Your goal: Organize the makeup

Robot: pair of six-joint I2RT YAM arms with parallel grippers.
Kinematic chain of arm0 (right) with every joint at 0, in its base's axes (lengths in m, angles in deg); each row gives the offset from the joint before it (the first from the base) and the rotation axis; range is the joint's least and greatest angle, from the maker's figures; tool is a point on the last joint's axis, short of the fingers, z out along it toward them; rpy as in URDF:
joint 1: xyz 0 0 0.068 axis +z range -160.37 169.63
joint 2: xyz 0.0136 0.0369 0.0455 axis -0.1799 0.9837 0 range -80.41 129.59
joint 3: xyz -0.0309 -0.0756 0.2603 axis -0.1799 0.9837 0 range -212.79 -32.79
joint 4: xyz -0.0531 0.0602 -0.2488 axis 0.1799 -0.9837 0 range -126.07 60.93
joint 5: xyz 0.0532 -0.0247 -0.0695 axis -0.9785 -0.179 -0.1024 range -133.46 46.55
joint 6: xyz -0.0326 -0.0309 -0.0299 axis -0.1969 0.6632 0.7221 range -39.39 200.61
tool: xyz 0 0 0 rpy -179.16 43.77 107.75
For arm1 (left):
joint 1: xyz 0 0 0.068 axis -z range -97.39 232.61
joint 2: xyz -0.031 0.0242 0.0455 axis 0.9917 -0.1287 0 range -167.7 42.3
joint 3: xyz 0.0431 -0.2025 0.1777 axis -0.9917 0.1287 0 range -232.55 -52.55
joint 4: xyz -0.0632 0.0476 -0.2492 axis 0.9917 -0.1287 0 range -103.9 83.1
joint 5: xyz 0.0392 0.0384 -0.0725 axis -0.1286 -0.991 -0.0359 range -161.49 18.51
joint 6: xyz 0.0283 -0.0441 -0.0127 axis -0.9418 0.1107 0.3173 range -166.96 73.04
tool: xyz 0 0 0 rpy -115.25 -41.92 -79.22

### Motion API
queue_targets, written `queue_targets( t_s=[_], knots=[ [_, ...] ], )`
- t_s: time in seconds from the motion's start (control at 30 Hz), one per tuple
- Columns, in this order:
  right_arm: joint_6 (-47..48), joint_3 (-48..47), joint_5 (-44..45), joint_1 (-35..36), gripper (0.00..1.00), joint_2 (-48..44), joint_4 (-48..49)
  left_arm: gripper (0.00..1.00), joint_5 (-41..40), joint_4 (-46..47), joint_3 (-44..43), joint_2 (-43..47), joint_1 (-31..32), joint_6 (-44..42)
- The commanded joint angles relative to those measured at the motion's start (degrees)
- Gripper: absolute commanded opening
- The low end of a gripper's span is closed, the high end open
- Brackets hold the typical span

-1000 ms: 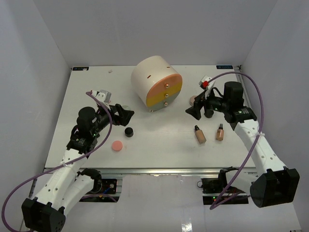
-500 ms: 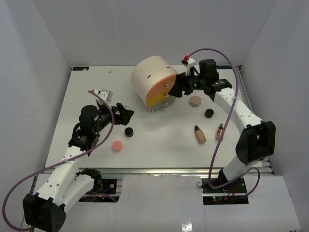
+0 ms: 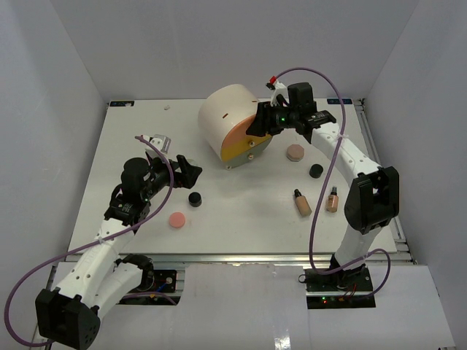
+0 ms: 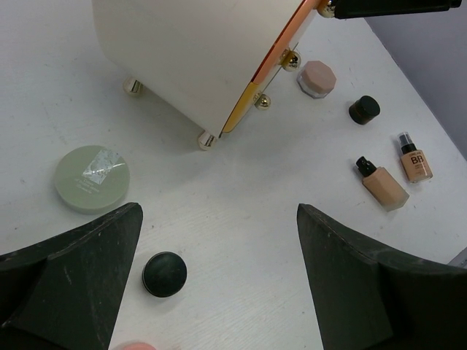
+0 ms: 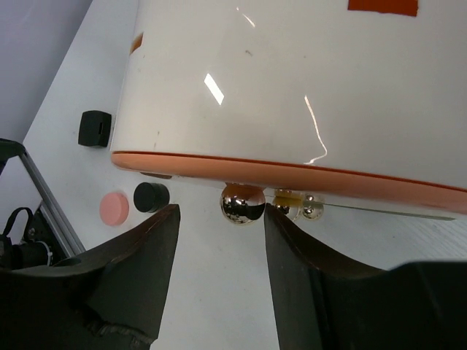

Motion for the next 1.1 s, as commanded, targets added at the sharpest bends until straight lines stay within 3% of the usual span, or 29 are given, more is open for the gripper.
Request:
queue_targets(
  t_s=[0.0,0.1,0.27,0.4,0.87,1.07],
  knots=[
    [-2.3,-3.2,1.5,0.5,0.55,1.0,2.9,0.98,-0.1,-0.2,-2.3,0.1,-0.3,-0.5],
    [-2.7,-3.4,1.9,0.5,0.49,1.4,3.2,0.98,-0.1,-0.3,-2.3,0.1,-0.3,-0.5],
    [-2.5,-2.0,3.2,0.6,0.26,0.9,3.5,0.98,-0.1,-0.3,-2.3,0.2,-0.3,-0.5],
    [-1.7,1.1,4.1,0.6,0.17,-1.6,4.1,0.98,-0.1,-0.3,-2.3,0.3,-0.3,-0.5],
    [2.4,22.9,3.1,-3.3,0.14,-19.9,5.7,0.98,0.6,-0.2,-2.3,0.4,-0.3,-0.3],
    [2.7,26.8,2.7,-4.8,0.15,-23.6,6.8,0.98,0.7,-0.2,-2.3,0.2,-0.3,-0.2]
  ],
)
